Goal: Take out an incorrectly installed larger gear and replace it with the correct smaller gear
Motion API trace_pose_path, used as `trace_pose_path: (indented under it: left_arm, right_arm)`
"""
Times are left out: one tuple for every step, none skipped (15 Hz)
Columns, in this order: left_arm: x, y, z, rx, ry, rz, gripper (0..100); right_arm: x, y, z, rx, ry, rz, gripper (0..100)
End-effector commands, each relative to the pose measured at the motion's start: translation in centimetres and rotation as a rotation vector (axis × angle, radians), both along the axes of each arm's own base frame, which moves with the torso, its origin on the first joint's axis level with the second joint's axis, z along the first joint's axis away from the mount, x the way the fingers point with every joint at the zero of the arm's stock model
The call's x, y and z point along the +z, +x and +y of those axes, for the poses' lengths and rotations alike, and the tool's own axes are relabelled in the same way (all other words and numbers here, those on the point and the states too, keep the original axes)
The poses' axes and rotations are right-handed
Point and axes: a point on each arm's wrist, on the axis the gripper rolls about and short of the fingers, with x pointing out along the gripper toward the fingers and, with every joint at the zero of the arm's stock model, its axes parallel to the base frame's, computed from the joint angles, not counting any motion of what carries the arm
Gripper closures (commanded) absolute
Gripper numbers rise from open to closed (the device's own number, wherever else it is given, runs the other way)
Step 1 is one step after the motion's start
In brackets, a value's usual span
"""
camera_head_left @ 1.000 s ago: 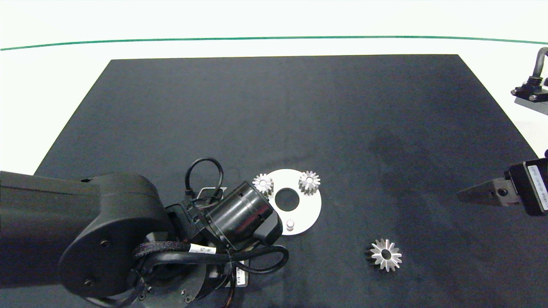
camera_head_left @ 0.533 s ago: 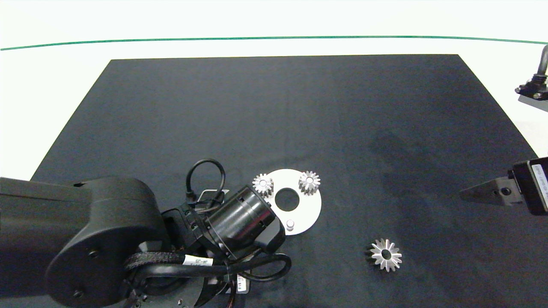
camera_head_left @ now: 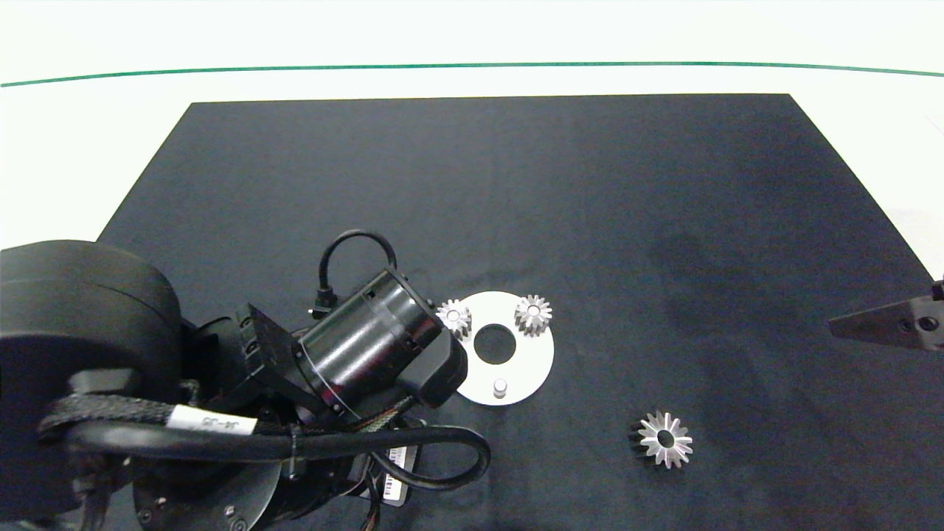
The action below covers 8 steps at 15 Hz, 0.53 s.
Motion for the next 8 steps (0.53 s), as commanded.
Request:
trace_pose_path:
  left_arm:
    - [2.0,-0.5,-1.1,-0.045,-0.050,-0.039,100]
    - [2.6,-0.7,-1.9,-0.073,-0.041,-0.038,100]
    - [3.1,-0.8,-2.6,-0.093,-0.028,-0.030,100]
    - [3.7,-1.0,-3.4,-0.114,-0.013,-0.022,100]
    - [4.1,-0.8,-4.3,-0.123,-0.004,-0.016,100]
    - [4.1,-0.2,-5.3,-0.130,0.010,-0.010,100]
    - [3.9,0.2,-6.3,-0.136,0.019,-0.007,100]
    - [3.7,0.4,-7.4,-0.150,0.028,-0.003,100]
  right_arm:
    - [0.9,-1.4,-1.4,-0.031,0.010,-0.051,0]
    - [0.9,-1.7,-2.0,-0.057,0.001,-0.059,0]
    - [1.0,-1.8,-2.7,-0.087,-0.019,-0.063,0]
    - [1.0,-1.8,-3.4,-0.120,-0.038,-0.064,0]
    - [1.2,-1.7,-3.9,-0.145,-0.048,-0.068,0]
    - [1.3,-1.8,-4.0,-0.150,-0.046,-0.074,0]
    - [1.5,-2.1,-4.1,-0.147,-0.041,-0.085,0]
    - [1.7,-2.6,-4.2,-0.143,-0.040,-0.101,0]
